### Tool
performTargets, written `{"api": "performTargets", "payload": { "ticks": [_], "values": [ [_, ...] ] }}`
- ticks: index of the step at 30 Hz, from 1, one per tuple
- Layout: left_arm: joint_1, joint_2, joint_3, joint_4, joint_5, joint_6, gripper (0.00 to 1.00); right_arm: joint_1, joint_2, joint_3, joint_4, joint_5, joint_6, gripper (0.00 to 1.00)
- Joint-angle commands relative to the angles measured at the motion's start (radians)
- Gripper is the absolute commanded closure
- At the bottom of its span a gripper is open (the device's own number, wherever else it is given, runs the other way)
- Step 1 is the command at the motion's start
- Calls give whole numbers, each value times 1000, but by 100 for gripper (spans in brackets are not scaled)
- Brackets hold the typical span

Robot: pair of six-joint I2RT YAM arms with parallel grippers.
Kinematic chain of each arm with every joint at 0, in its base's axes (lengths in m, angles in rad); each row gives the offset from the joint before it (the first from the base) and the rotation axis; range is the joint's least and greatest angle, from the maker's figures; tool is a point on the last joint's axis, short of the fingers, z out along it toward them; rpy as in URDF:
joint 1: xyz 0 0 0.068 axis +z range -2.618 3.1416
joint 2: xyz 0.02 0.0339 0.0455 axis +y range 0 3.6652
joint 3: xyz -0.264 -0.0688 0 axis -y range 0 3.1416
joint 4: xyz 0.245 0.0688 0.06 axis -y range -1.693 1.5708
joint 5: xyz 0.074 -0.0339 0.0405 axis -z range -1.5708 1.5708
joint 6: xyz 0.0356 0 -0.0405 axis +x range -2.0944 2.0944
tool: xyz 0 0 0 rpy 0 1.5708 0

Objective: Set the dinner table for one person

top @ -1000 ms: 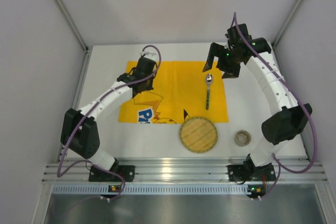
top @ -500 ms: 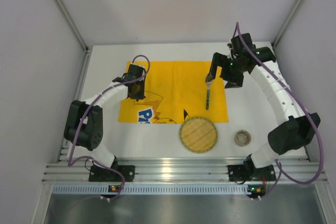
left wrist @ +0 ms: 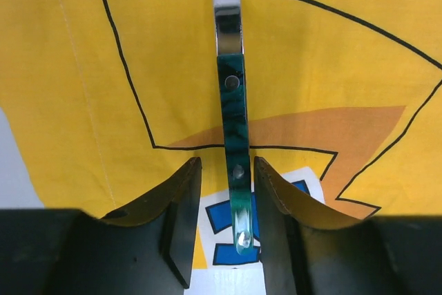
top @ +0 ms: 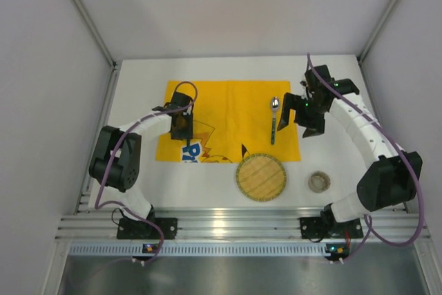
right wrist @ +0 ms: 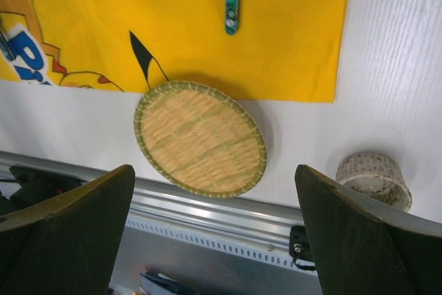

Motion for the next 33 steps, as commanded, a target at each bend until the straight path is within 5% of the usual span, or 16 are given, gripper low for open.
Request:
{"api": "performTargets", "payload": {
  "ticks": [1, 23, 30, 32, 33],
  "values": [
    [4, -28, -12, 45, -13, -22, 57, -18, -66, -83, 43, 2, -31, 0],
    [4, -218, 154, -113, -30, -31, 59, 11, -84, -694, 383, -243, -9, 3],
    [4, -241, 149, -146, -51, -11, 60, 19, 6, -709, 486, -262, -8, 31],
    [4, -244, 142, -147, -59, -8, 60, 23, 20, -718, 503, -262, -8, 46],
    [4, -247, 140, -149, -62, -5, 60, 22, 32, -723, 518, -262, -8, 61]
  ]
}}
